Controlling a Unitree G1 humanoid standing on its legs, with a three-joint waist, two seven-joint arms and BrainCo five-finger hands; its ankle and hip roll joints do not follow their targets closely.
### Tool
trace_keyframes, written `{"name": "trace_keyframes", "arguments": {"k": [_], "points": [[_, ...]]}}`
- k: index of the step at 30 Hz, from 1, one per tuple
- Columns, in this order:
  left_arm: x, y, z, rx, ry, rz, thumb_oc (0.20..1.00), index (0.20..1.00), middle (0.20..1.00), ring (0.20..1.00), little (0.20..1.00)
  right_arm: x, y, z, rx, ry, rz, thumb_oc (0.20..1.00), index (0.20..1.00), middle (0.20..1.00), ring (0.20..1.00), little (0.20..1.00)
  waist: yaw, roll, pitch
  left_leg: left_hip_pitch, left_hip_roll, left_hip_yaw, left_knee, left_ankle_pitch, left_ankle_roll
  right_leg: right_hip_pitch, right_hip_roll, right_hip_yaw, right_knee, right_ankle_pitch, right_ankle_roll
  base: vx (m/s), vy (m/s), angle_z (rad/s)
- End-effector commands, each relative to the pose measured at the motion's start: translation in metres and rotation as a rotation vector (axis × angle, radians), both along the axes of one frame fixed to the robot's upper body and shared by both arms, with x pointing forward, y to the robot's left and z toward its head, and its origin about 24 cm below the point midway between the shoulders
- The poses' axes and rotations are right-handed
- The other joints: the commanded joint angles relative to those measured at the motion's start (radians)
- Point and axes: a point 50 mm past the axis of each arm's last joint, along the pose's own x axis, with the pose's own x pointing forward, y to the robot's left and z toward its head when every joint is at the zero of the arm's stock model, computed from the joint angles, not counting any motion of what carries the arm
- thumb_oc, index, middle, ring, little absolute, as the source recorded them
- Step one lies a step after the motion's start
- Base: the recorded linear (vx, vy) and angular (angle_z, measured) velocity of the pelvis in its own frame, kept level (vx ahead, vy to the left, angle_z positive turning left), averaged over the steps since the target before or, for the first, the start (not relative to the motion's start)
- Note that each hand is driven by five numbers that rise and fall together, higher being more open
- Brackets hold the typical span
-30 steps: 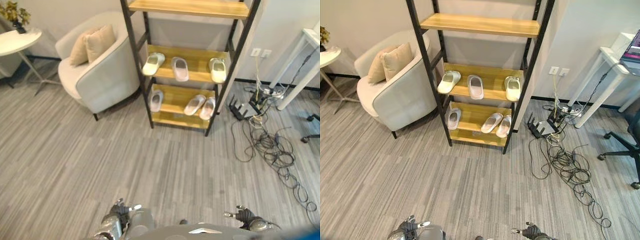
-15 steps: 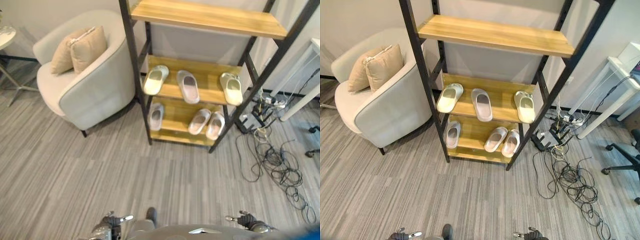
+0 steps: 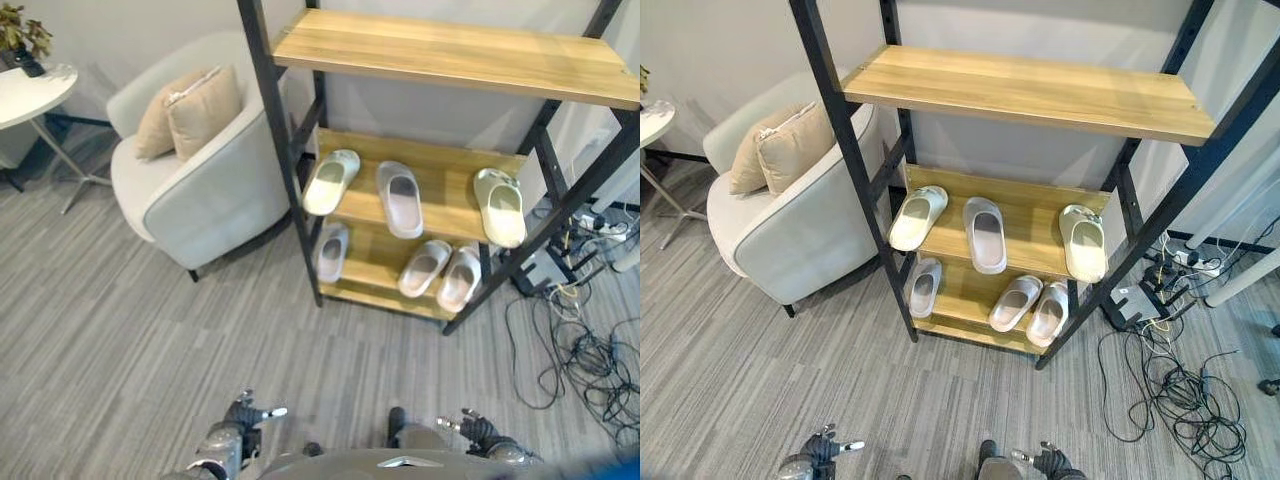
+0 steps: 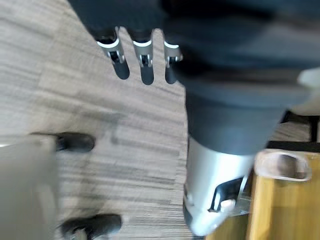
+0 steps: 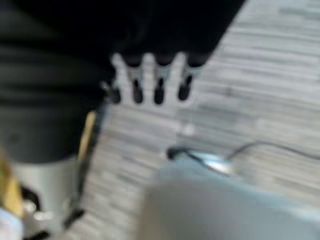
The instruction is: Arrange the slippers neatly on the shoe rack.
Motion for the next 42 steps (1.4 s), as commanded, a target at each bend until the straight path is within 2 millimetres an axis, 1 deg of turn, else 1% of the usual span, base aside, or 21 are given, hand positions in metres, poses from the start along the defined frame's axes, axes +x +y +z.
{"name": "trace_keyframes", "arguments": {"k": [1, 2, 3, 4, 5, 6, 8, 11, 13, 15, 18, 21, 25, 27, 28, 31, 35, 36, 38, 39, 42], "points": [[0.009, 0.033, 0.012, 0.051, -0.064, 0.044, 1.000, 1.000, 1.000, 1.000, 1.000, 0.011, -0.050, 0.029, -0.004, -0.181, -0.030, 1.000, 1.000, 1.000, 1.000, 1.000, 0.004, -0.067, 0.021, -0.065, -0.029, 0.009, 0.110, -0.007, -0.077, 0.202, -0.087, 0.041, -0.137, 0.060, 0.108, 0.03, -0.111, 0.03], [0.009, 0.033, 0.012, 0.051, -0.064, 0.044, 1.000, 1.000, 1.000, 1.000, 1.000, 0.011, -0.050, 0.029, -0.004, -0.181, -0.030, 1.000, 1.000, 1.000, 1.000, 1.000, 0.004, -0.067, 0.021, -0.065, -0.029, 0.009, 0.109, -0.007, -0.077, 0.202, -0.087, 0.041, -0.137, 0.060, 0.108, -0.01, -0.069, 0.03], [-0.007, 0.036, 0.009, 0.046, -0.029, 0.057, 1.000, 1.000, 1.000, 1.000, 1.000, 0.016, -0.039, 0.045, 0.003, -0.304, 0.060, 1.000, 1.000, 1.000, 1.000, 1.000, -0.010, -0.073, 0.016, -0.057, -0.017, 0.012, 0.091, 0.004, -0.083, 0.206, -0.080, 0.045, -0.140, 0.057, 0.107, -0.01, -0.068, 0.01], [-0.007, 0.036, 0.009, 0.046, -0.029, 0.057, 1.000, 1.000, 1.000, 1.000, 1.000, 0.016, -0.039, 0.045, 0.003, -0.304, 0.060, 1.000, 1.000, 1.000, 1.000, 1.000, -0.010, -0.073, 0.016, -0.057, -0.017, 0.013, 0.091, 0.004, -0.083, 0.206, -0.080, 0.045, -0.141, 0.057, 0.107, -0.02, -0.122, -0.05], [-0.021, 0.043, 0.007, 0.057, 0.000, 0.097, 1.000, 1.000, 1.000, 1.000, 1.000, 0.014, -0.019, 0.066, 0.058, -0.427, 0.157, 1.000, 1.000, 1.000, 1.000, 1.000, -0.019, -0.076, 0.013, -0.047, -0.006, 0.011, 0.072, 0.011, -0.087, 0.209, -0.074, 0.047, -0.140, 0.049, 0.105, 0.00, -0.101, -0.09], [-0.029, 0.045, 0.006, 0.061, 0.016, 0.120, 1.000, 1.000, 1.000, 1.000, 1.000, 0.012, -0.014, 0.077, 0.056, -0.468, 0.249, 1.000, 1.000, 1.000, 1.000, 1.000, -0.023, -0.075, 0.008, -0.038, 0.003, 0.006, 0.056, 0.017, -0.090, 0.215, -0.072, 0.043, -0.140, 0.042, 0.104, 0.00, -0.101, -0.03], [-0.030, 0.046, 0.006, 0.069, 0.016, 0.119, 1.000, 1.000, 1.000, 1.000, 1.000, 0.014, -0.014, 0.079, 0.043, -0.478, 0.277, 1.000, 1.000, 1.000, 1.000, 1.000, -0.023, -0.073, 0.006, -0.034, 0.005, 0.004, 0.052, 0.019, -0.091, 0.217, -0.071, 0.042, -0.138, 0.038, 0.103, 0.01, -0.052, 0.02], [-0.034, 0.040, 0.004, 0.072, 0.025, 0.095, 1.000, 1.000, 1.000, 1.000, 1.000, 0.032, -0.015, 0.085, -0.014, -0.533, 0.297, 1.000, 1.000, 1.000, 1.000, 1.000, -0.017, -0.063, 0.000, -0.018, 0.010, -0.005, 0.026, 0.029, -0.091, 0.225, -0.066, 0.036, -0.136, 0.029, 0.101, 0.00, -0.035, -0.01], [-0.033, 0.039, 0.004, 0.069, 0.023, 0.096, 1.000, 1.000, 1.000, 1.000, 1.000, 0.035, -0.015, 0.088, -0.027, -0.556, 0.294, 1.000, 1.000, 1.000, 1.000, 1.000, -0.016, -0.059, -0.002, -0.013, 0.012, -0.006, 0.019, 0.031, -0.091, 0.227, -0.065, 0.036, -0.136, 0.027, 0.101, 0.00, -0.010, 0.04], [-0.033, 0.037, 0.003, 0.068, 0.023, 0.092, 1.000, 1.000, 1.000, 1.000, 1.000, 0.044, -0.015, 0.095, -0.046, -0.604, 0.290, 1.000, 1.000, 1.000, 1.000, 1.000, -0.015, -0.054, -0.004, -0.003, 0.014, -0.006, 0.007, 0.035, -0.092, 0.232, -0.063, 0.035, -0.137, 0.025, 0.100, 0.01, -0.003, -0.02], [-0.033, 0.032, 0.002, 0.061, 0.020, 0.074, 1.000, 1.000, 1.000, 1.000, 1.000, 0.057, -0.013, 0.118, -0.081, -0.716, 0.334, 1.000, 1.000, 1.000, 1.000, 1.000, -0.016, -0.045, -0.009, 0.007, 0.019, -0.006, -0.003, 0.038, -0.093, 0.238, -0.061, 0.033, -0.135, 0.019, 0.096, 0.00, 0.000, 0.00], [-0.033, 0.030, 0.002, 0.060, 0.019, 0.064, 1.000, 1.000, 1.000, 1.000, 1.000, 0.059, -0.013, 0.123, -0.087, -0.741, 0.341, 1.000, 1.000, 1.000, 1.000, 1.000, -0.016, -0.043, -0.009, 0.009, 0.019, -0.006, -0.004, 0.038, -0.093, 0.240, -0.059, 0.033, -0.135, 0.018, 0.096, 0.00, 0.000, 0.00], [-0.033, 0.026, 0.001, 0.052, 0.027, 0.032, 1.000, 1.000, 1.000, 1.000, 1.000, 0.074, -0.009, 0.157, -0.106, -0.889, 0.425, 1.000, 1.000, 1.000, 1.000, 1.000, -0.015, -0.039, -0.014, 0.019, 0.022, -0.003, -0.012, 0.037, -0.094, 0.245, -0.059, 0.032, -0.139, 0.018, 0.096, 0.01, 0.000, 0.00], [-0.035, 0.024, -0.001, 0.048, 0.038, 0.004, 1.000, 1.000, 1.000, 1.000, 1.000, 0.082, -0.003, 0.183, -0.124, -0.999, 0.484, 1.000, 1.000, 1.000, 1.000, 1.000, -0.013, -0.038, -0.016, 0.020, 0.024, -0.002, -0.015, 0.036, -0.094, 0.249, -0.060, 0.031, -0.144, 0.018, 0.097, 0.04, 0.009, 0.00], [-0.035, 0.023, -0.001, 0.048, 0.039, 0.003, 1.000, 1.000, 1.000, 1.000, 1.000, 0.082, -0.004, 0.183, -0.124, -0.999, 0.484, 1.000, 1.000, 1.000, 1.000, 1.000, -0.013, -0.037, -0.016, 0.021, 0.024, -0.001, -0.015, 0.036, -0.094, 0.249, -0.060, 0.031, -0.145, 0.018, 0.097, 0.04, 0.014, 0.00], [-0.040, 0.018, -0.003, 0.037, 0.052, -0.024, 1.000, 1.000, 1.000, 1.000, 1.000, 0.091, -0.004, 0.210, -0.228, -1.119, 0.511, 1.000, 1.000, 1.000, 1.000, 1.000, -0.009, -0.033, -0.018, 0.021, 0.024, 0.000, -0.023, 0.035, -0.092, 0.250, -0.061, 0.033, -0.150, 0.019, 0.098, 0.03, 0.013, 0.01], [-0.041, 0.016, -0.004, 0.038, 0.063, -0.044, 1.000, 1.000, 1.000, 1.000, 1.000, 0.104, -0.006, 0.218, -0.337, -1.145, 0.517, 1.000, 1.000, 1.000, 1.000, 1.000, -0.001, -0.031, -0.017, 0.018, 0.023, -0.002, -0.027, 0.035, -0.089, 0.246, -0.062, 0.032, -0.150, 0.019, 0.098, 0.00, 0.000, 0.00], [-0.041, 0.014, -0.004, 0.040, 0.067, -0.062, 1.000, 1.000, 1.000, 1.000, 1.000, 0.119, -0.009, 0.223, -0.424, -1.151, 0.518, 1.000, 1.000, 1.000, 1.000, 1.000, 0.006, -0.029, -0.017, 0.015, 0.022, -0.003, -0.033, 0.037, -0.087, 0.245, -0.063, 0.031, -0.153, 0.019, 0.098, 0.00, 0.000, 0.00], [-0.041, 0.013, -0.004, 0.040, 0.072, -0.072, 1.000, 1.000, 1.000, 1.000, 1.000, 0.126, -0.012, 0.227, -0.470, -1.160, 0.509, 1.000, 1.000, 1.000, 1.000, 1.000, 0.009, -0.028, -0.017, 0.015, 0.020, -0.004, -0.037, 0.038, -0.086, 0.245, -0.063, 0.030, -0.155, 0.019, 0.098, 0.00, 0.015, -0.04], [-0.040, 0.011, -0.005, 0.044, 0.077, -0.094, 1.000, 1.000, 1.000, 1.000, 1.000, 0.140, -0.018, 0.230, -0.519, -1.160, 0.457, 1.000, 1.000, 1.000, 1.000, 1.000, 0.017, -0.026, -0.016, 0.011, 0.016, -0.009, -0.043, 0.039, -0.084, 0.244, -0.065, 0.028, -0.159, 0.020, 0.099, 0.00, 0.000, 0.00], [-0.037, 0.013, -0.004, 0.056, 0.076, -0.110, 1.000, 1.000, 1.000, 1.000, 1.000, 0.155, -0.025, 0.233, -0.561, -1.156, 0.398, 1.000, 1.000, 1.000, 1.000, 1.000, 0.025, -0.025, -0.010, 0.007, 0.013, -0.010, -0.045, 0.040, -0.083, 0.243, -0.068, 0.025, -0.161, 0.020, 0.101, 0.00, 0.008, 0.01]]}}
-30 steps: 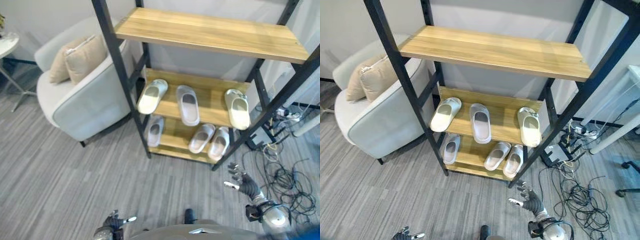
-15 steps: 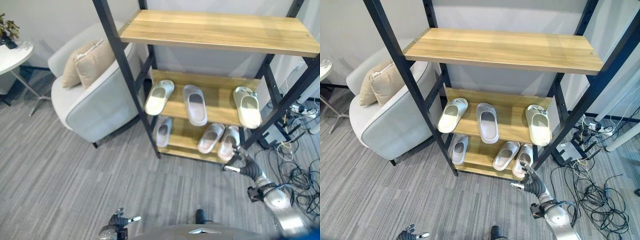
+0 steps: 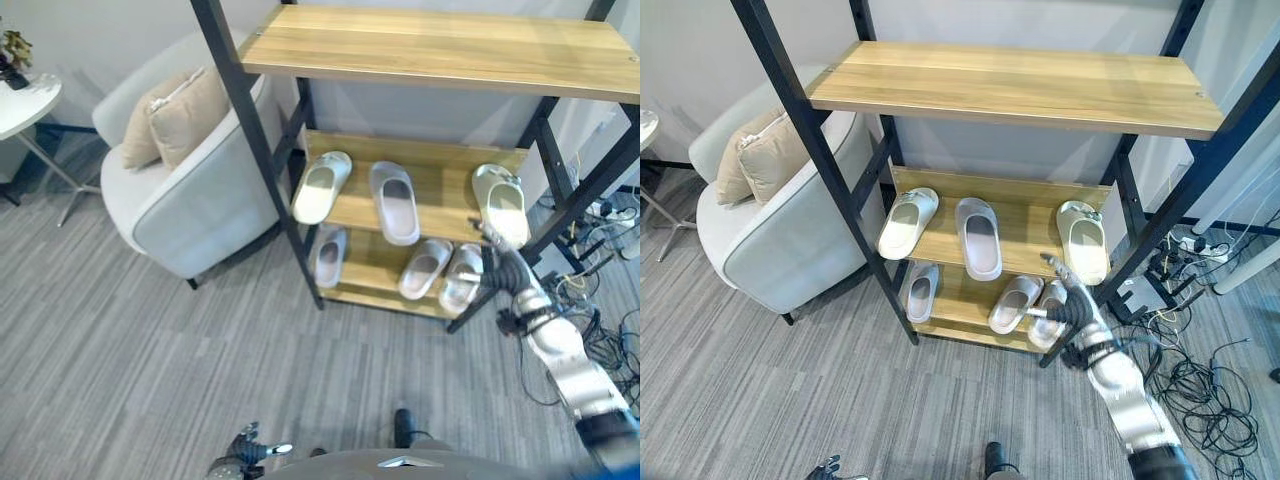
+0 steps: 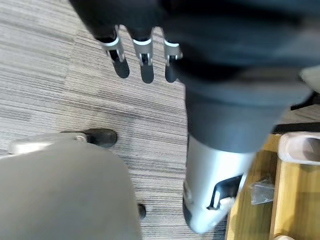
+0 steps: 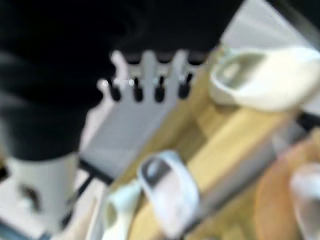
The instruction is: Arrange the slippers neatly on the shoe rack.
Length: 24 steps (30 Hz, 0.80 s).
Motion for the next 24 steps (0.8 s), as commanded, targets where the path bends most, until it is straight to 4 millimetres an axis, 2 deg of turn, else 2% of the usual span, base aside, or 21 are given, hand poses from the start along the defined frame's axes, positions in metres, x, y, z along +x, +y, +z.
{"name": "trace_keyframes", "arguments": {"k": [1, 3, 4, 10, 12, 17, 18, 24], "points": [[0.001, 0.029, 0.005, 0.099, 0.019, -0.042, 1.000, 1.000, 1.000, 1.000, 1.000, 0.012, -0.014, 0.007, -0.060, -0.058, -0.107, 1.000, 1.000, 1.000, 1.000, 1.000, 0.042, -0.105, -0.019, -0.093, -0.017, -0.025, 0.055, 0.036, -0.050, 0.082, -0.097, 0.035, 0.084, -0.062, 0.098, -0.03, 0.018, 0.06], [0.004, 0.031, 0.007, 0.110, 0.011, -0.058, 1.000, 1.000, 1.000, 1.000, 1.000, 0.025, -0.018, 0.015, -0.085, -0.072, -0.136, 1.000, 1.000, 1.000, 1.000, 1.000, 0.051, -0.105, 0.000, -0.114, -0.021, -0.030, 0.066, 0.036, -0.051, 0.070, -0.100, 0.034, 0.087, -0.061, 0.098, -0.08, 0.019, 0.06], [0.008, 0.030, 0.007, 0.116, 0.005, -0.071, 1.000, 1.000, 1.000, 1.000, 1.000, 0.037, -0.024, 0.017, -0.102, -0.059, -0.175, 1.000, 1.000, 1.000, 1.000, 1.000, 0.061, -0.103, 0.020, -0.141, -0.026, -0.035, 0.080, 0.038, -0.051, 0.053, -0.104, 0.030, 0.091, -0.057, 0.098, -0.09, 0.018, 0.09], [0.019, 0.030, 0.009, 0.129, -0.013, -0.078, 1.000, 1.000, 1.000, 1.000, 1.000, 0.065, -0.028, 0.016, -0.073, 0.016, -0.242, 1.000, 1.000, 1.000, 1.000, 1.000, 0.085, -0.096, 0.065, -0.227, -0.041, -0.048, 0.107, 0.052, -0.052, -0.013, -0.115, 0.024, 0.105, -0.038, 0.102, -0.10, 0.027, 0.09], [0.027, 0.029, 0.011, 0.129, -0.038, -0.069, 1.000, 1.000, 1.000, 1.000, 1.000, 0.077, -0.025, 0.028, -0.032, -0.002, -0.248, 1.000, 1.000, 1.000, 1.000, 1.000, 0.092, -0.093, 0.088, -0.272, -0.049, -0.055, 0.119, 0.062, -0.053, -0.050, -0.121, 0.024, 0.113, -0.028, 0.102, -0.09, 0.048, 0.08], [0.038, 0.022, 0.013, 0.123, -0.085, -0.073, 1.000, 1.000, 1.000, 1.000, 1.000, 0.085, -0.030, 0.042, -0.017, -0.034, -0.270, 1.000, 1.000, 1.000, 1.000, 1.000, 0.104, -0.088, 0.109, -0.318, -0.061, -0.060, 0.129, 0.074, -0.055, -0.086, -0.125, 0.019, 0.119, -0.018, 0.105, -0.04, 0.031, 0.04], [0.041, 0.018, 0.014, 0.119, -0.105, -0.077, 1.000, 1.000, 1.000, 1.000, 1.000, 0.086, -0.036, 0.052, 0.010, -0.072, -0.299, 1.000, 1.000, 1.000, 1.000, 1.000, 0.109, -0.086, 0.117, -0.329, -0.066, -0.068, 0.124, 0.081, -0.054, -0.095, -0.126, 0.020, 0.119, -0.014, 0.105, 0.00, 0.000, 0.00], [0.045, 0.010, 0.014, 0.112, -0.123, -0.101, 1.000, 1.000, 1.000, 1.000, 1.000, 0.086, -0.048, 0.067, 0.082, -0.150, -0.360, 1.000, 1.000, 1.000, 1.000, 1.000, 0.117, -0.073, 0.113, -0.337, -0.074, -0.088, 0.072, 0.107, -0.057, -0.108, -0.131, -0.002, 0.111, -0.013, 0.111, 0.02, 0.005, 0.13]]}}
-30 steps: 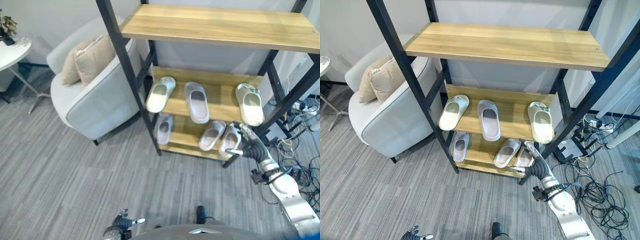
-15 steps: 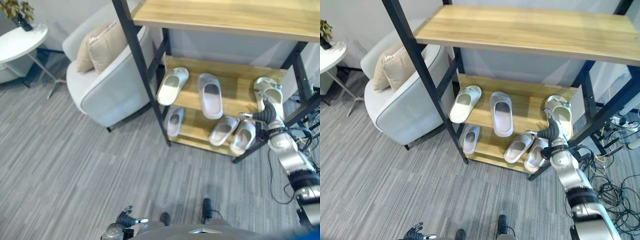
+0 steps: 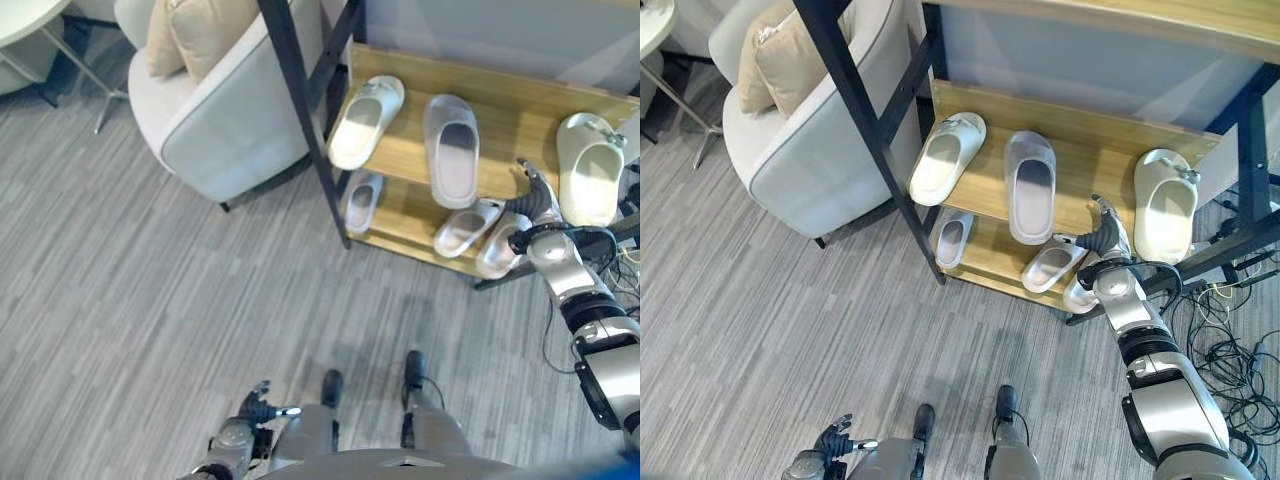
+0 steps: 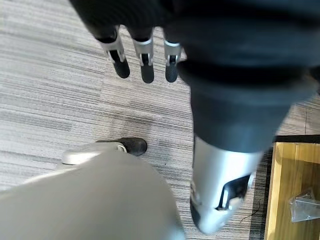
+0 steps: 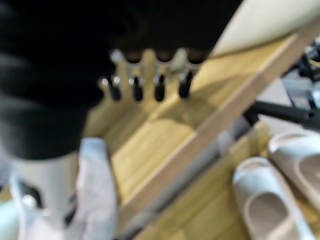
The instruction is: Arrange the slippers neatly on the shoe rack.
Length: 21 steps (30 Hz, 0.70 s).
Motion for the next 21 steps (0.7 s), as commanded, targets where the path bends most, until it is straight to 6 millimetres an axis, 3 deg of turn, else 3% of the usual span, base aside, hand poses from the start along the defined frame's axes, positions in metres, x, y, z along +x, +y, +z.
{"name": "trace_keyframes", "arguments": {"k": [1, 8, 11, 12, 16, 21], "points": [[-0.002, 0.015, 0.002, 0.064, -0.002, 0.013, 1.000, 1.000, 1.000, 1.000, 1.000, 0.006, -0.005, 0.039, 0.011, -0.179, -0.006, 1.000, 1.000, 1.000, 1.000, 1.000, 0.031, -0.069, -0.016, -0.111, -0.027, -0.033, -0.011, 0.099, -0.038, 0.052, -0.084, 0.046, 0.104, -0.061, 0.110, 0.02, 0.006, 0.11], [0.004, 0.008, 0.003, 0.068, -0.019, -0.027, 1.000, 1.000, 1.000, 1.000, 1.000, 0.011, -0.015, 0.076, -0.020, -0.291, -0.069, 1.000, 1.000, 1.000, 1.000, 1.000, 0.044, -0.057, -0.013, -0.127, -0.035, -0.047, -0.036, 0.113, -0.044, 0.040, -0.087, 0.027, 0.092, -0.055, 0.117, 0.02, 0.004, 0.08], [0.007, 0.007, 0.004, 0.071, -0.028, -0.033, 1.000, 1.000, 1.000, 1.000, 1.000, 0.012, -0.018, 0.081, -0.029, -0.302, -0.092, 1.000, 1.000, 1.000, 1.000, 1.000, 0.049, -0.055, -0.011, -0.132, -0.035, -0.050, -0.038, 0.115, -0.045, 0.037, -0.086, 0.023, 0.090, -0.055, 0.118, 0.01, -0.007, 0.07], [0.012, 0.007, 0.005, 0.079, -0.045, -0.041, 1.000, 1.000, 1.000, 1.000, 1.000, 0.015, -0.022, 0.095, -0.051, -0.324, -0.127, 1.000, 1.000, 1.000, 1.000, 1.000, 0.059, -0.056, -0.006, -0.145, -0.036, -0.052, -0.035, 0.116, -0.049, 0.033, -0.086, 0.017, 0.086, -0.056, 0.118, 0.02, -0.015, 0.15], [0.017, 0.008, 0.008, 0.085, -0.063, -0.036, 1.000, 1.000, 1.000, 1.000, 1.000, 0.018, -0.024, 0.114, -0.035, -0.369, -0.146, 1.000, 1.000, 1.000, 1.000, 1.000, 0.067, -0.056, 0.006, -0.165, -0.037, -0.058, -0.026, 0.116, -0.052, 0.022, -0.084, 0.014, 0.085, -0.056, 0.117, 0.00, -0.012, 0.23], [0.025, 0.008, 0.011, 0.089, -0.094, -0.047, 1.000, 1.000, 1.000, 1.000, 1.000, 0.022, -0.033, 0.133, -0.089, -0.338, -0.171, 1.000, 1.000, 1.000, 1.000, 1.000, 0.087, -0.058, 0.021, -0.200, -0.038, -0.065, -0.031, 0.132, -0.063, 0.000, -0.083, 0.000, 0.077, -0.046, 0.122, 0.00, -0.001, 0.02]]}}
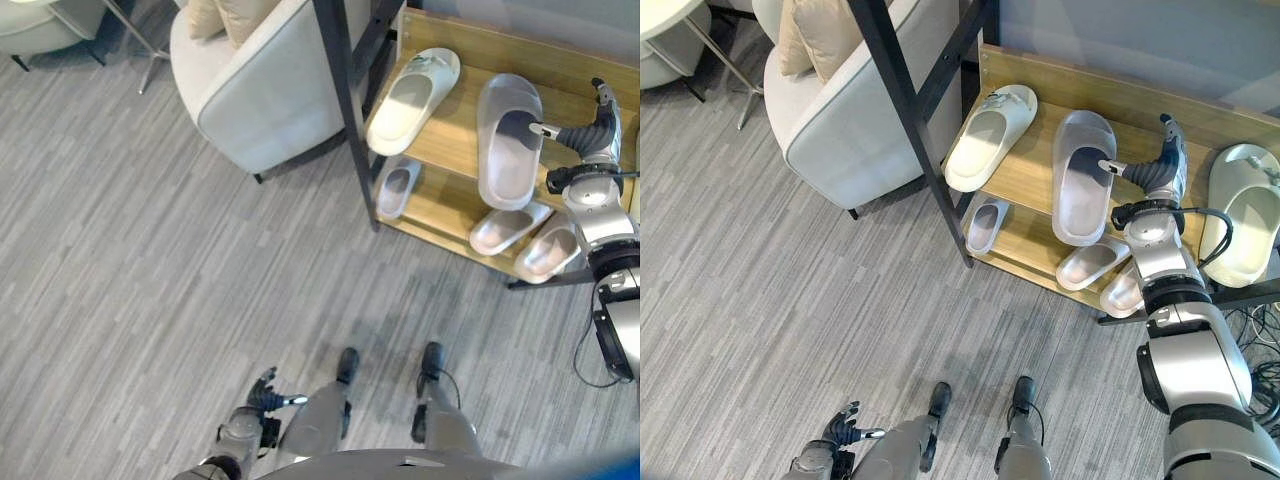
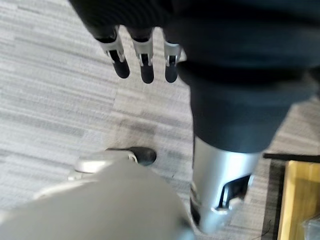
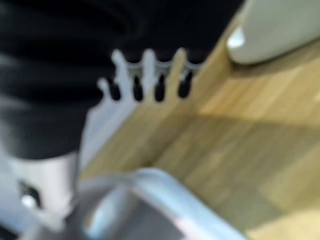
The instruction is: Arrange the slippers neatly on the shoe rack.
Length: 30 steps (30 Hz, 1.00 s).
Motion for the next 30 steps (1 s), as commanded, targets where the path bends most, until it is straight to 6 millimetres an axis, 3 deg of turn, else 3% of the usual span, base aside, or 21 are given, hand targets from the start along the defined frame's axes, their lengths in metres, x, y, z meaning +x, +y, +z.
{"name": "trace_keyframes", "arguments": {"k": [1, 6, 11, 12, 13, 21, 22, 23, 26, 30], "points": [[0.007, 0.015, 0.005, 0.048, -0.032, 0.024, 1.000, 1.000, 1.000, 1.000, 1.000, 0.002, -0.002, 0.037, -0.070, -0.066, 0.014, 1.000, 1.000, 1.000, 1.000, 1.000, 0.034, -0.076, 0.001, -0.096, -0.017, -0.013, -0.031, 0.108, -0.052, 0.071, -0.058, 0.051, 0.073, -0.042, 0.114, 0.00, 0.000, 0.00], [0.015, 0.014, 0.009, 0.036, -0.069, 0.029, 1.000, 1.000, 1.000, 1.000, 1.000, 0.000, -0.011, 0.048, -0.052, -0.069, 0.015, 1.000, 1.000, 1.000, 1.000, 1.000, 0.044, -0.083, 0.001, -0.126, -0.019, -0.015, -0.048, 0.121, -0.057, 0.050, -0.056, 0.041, 0.052, -0.031, 0.120, 0.02, 0.009, 0.09], [0.014, 0.010, 0.009, 0.020, -0.075, 0.025, 1.000, 1.000, 1.000, 1.000, 1.000, -0.005, -0.028, 0.052, -0.236, 0.069, -0.092, 1.000, 1.000, 1.000, 1.000, 1.000, 0.054, -0.094, 0.003, -0.157, -0.023, -0.013, -0.064, 0.135, -0.065, 0.029, -0.061, 0.032, 0.036, -0.019, 0.129, 0.01, 0.000, 0.13], [0.013, 0.008, 0.008, 0.022, -0.068, 0.018, 1.000, 1.000, 1.000, 1.000, 1.000, -0.006, -0.032, 0.051, -0.267, 0.107, -0.120, 0.548, 0.548, 0.548, 0.548, 0.548, 0.058, -0.098, 0.005, -0.166, -0.025, -0.012, -0.070, 0.140, -0.068, 0.024, -0.063, 0.030, 0.032, -0.016, 0.131, 0.00, 0.000, 0.00], [0.013, 0.008, 0.008, 0.021, -0.068, 0.018, 1.000, 1.000, 1.000, 1.000, 1.000, -0.006, -0.032, 0.051, -0.267, 0.106, -0.120, 0.200, 0.200, 0.200, 0.200, 0.200, 0.057, -0.097, 0.004, -0.167, -0.025, -0.012, -0.070, 0.140, -0.068, 0.024, -0.063, 0.030, 0.033, -0.016, 0.131, 0.01, -0.001, -0.04], [0.020, 0.003, 0.009, 0.019, -0.082, 0.025, 1.000, 1.000, 1.000, 1.000, 1.000, -0.006, -0.028, 0.045, -0.213, 0.045, -0.115, 0.200, 0.200, 0.200, 0.200, 0.200, 0.054, -0.099, 0.007, -0.187, -0.031, -0.016, -0.067, 0.141, -0.068, 0.009, -0.063, 0.031, 0.036, -0.018, 0.136, 0.00, -0.001, 0.05], [0.038, 0.005, 0.016, 0.001, -0.100, 0.073, 1.000, 1.000, 1.000, 1.000, 1.000, 0.001, -0.011, 0.048, -0.230, 0.010, -0.049, 0.200, 0.200, 0.200, 0.200, 0.200, 0.039, -0.101, 0.009, -0.185, -0.030, -0.012, -0.065, 0.139, -0.067, 0.008, -0.062, 0.034, 0.038, -0.020, 0.137, -0.01, 0.038, -0.03], [0.043, 0.011, 0.020, -0.004, -0.123, 0.079, 1.000, 1.000, 1.000, 1.000, 1.000, 0.000, -0.009, 0.051, -0.221, -0.027, -0.058, 0.200, 0.200, 0.200, 0.200, 0.200, 0.030, -0.098, 0.007, -0.184, -0.030, -0.007, -0.059, 0.132, -0.065, 0.006, -0.062, 0.039, 0.038, -0.020, 0.137, -0.03, 0.030, -0.07], [0.031, 0.015, 0.015, -0.001, -0.107, 0.111, 1.000, 1.000, 1.000, 1.000, 1.000, -0.006, -0.007, 0.038, -0.230, -0.075, -0.065, 0.200, 0.200, 0.200, 0.200, 0.200, 0.020, -0.095, 0.001, -0.180, -0.028, -0.008, -0.054, 0.123, -0.060, 0.004, -0.061, 0.044, 0.043, -0.023, 0.135, -0.01, 0.002, -0.06], [0.040, 0.017, 0.021, 0.006, -0.155, 0.129, 1.000, 1.000, 1.000, 1.000, 1.000, -0.020, 0.005, 0.026, -0.248, -0.203, -0.036, 0.200, 0.200, 0.200, 0.200, 0.200, -0.005, -0.087, 0.010, -0.175, -0.025, 0.000, -0.034, 0.107, -0.053, 0.006, -0.061, 0.057, 0.053, -0.031, 0.131, -0.03, 0.006, -0.02]]}}
